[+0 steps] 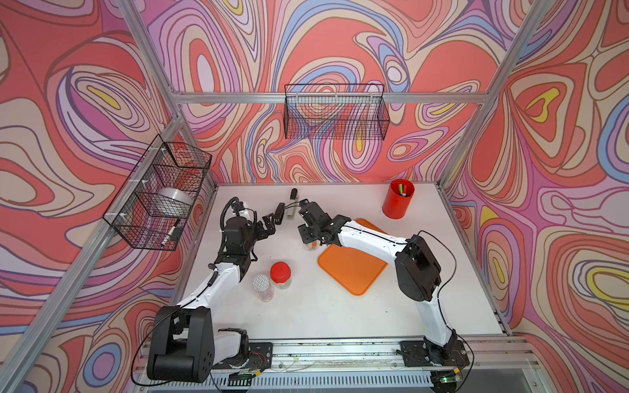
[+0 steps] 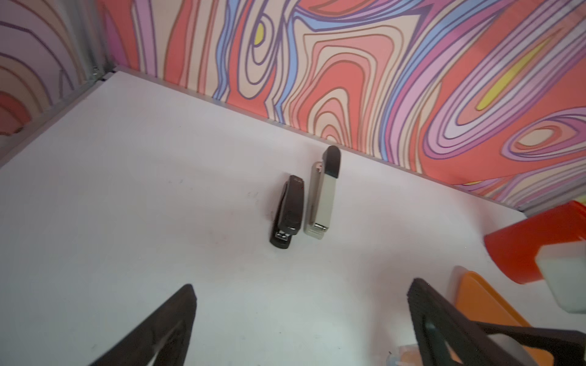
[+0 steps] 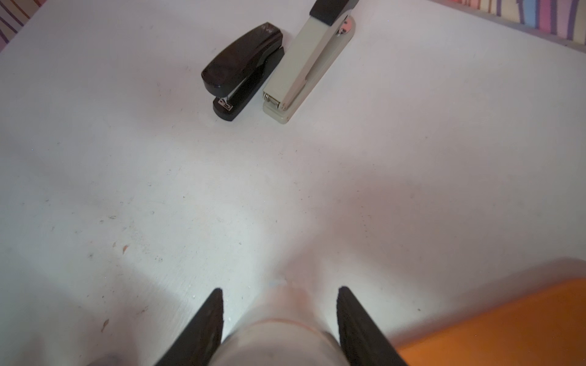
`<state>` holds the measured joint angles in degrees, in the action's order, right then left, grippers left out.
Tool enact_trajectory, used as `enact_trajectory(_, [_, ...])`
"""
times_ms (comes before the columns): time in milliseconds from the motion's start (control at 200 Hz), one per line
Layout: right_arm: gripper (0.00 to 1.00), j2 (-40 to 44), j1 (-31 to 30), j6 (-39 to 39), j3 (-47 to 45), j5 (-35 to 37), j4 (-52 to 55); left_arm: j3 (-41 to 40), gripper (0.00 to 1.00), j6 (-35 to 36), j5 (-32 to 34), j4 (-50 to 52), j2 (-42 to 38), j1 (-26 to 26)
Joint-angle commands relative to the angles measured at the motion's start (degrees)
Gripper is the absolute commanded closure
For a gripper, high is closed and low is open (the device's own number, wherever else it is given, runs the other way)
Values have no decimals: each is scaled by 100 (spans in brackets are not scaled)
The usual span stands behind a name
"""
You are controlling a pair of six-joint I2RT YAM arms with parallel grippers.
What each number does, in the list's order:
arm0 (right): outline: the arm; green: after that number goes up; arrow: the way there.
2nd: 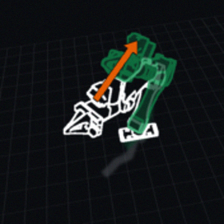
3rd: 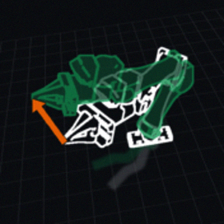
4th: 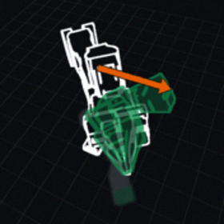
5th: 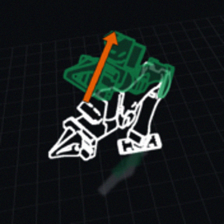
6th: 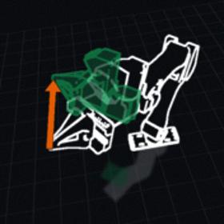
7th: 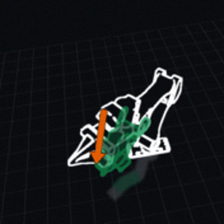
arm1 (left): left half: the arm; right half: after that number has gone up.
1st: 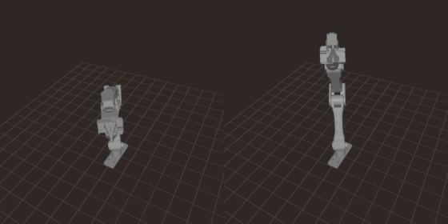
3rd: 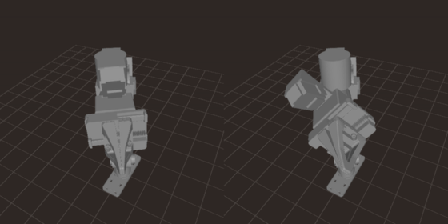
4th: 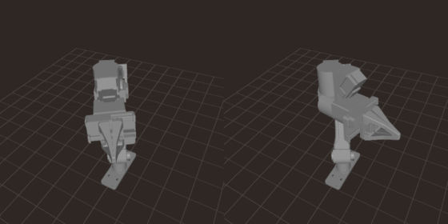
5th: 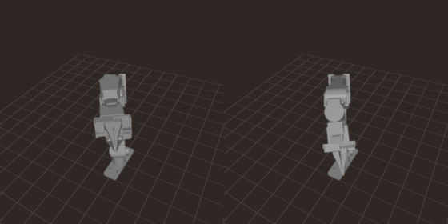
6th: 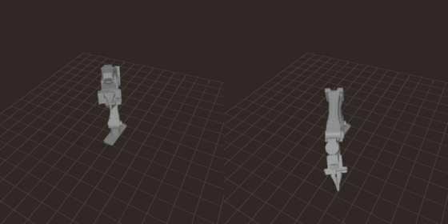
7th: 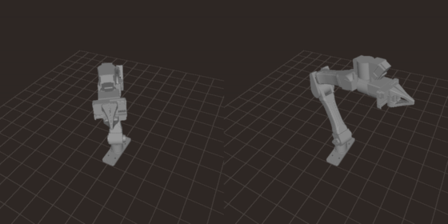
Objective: Pour the candies out of the jar
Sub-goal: Pick up the jar from the center of the board.
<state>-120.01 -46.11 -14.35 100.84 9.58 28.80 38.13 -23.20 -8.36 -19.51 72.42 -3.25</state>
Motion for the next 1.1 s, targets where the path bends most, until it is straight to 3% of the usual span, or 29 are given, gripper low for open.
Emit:
enact_trajectory(0, [65,702,401,337,-64,-368,169,295,0,3,-1167,-106,117,-148])
enact_trajectory(346, [65,1776,1658,617,-398,-1884,448,1184,0,788,-2943,-218,679,-1159])
enact_trajectory(616, [67,1711,2378,596,-269,-4289,513,2230,2,1248,-4342,392,1330,-1712])
enact_trajectory(816, [69,1658,2558,339,-336,-5498,212,2570,2,1563,-4429,861,1575,-1954])
enact_trajectory(1097, [70,1565,2554,-276,-579,-6117,-484,2889,4,1820,-4371,1309,1862,-2178])
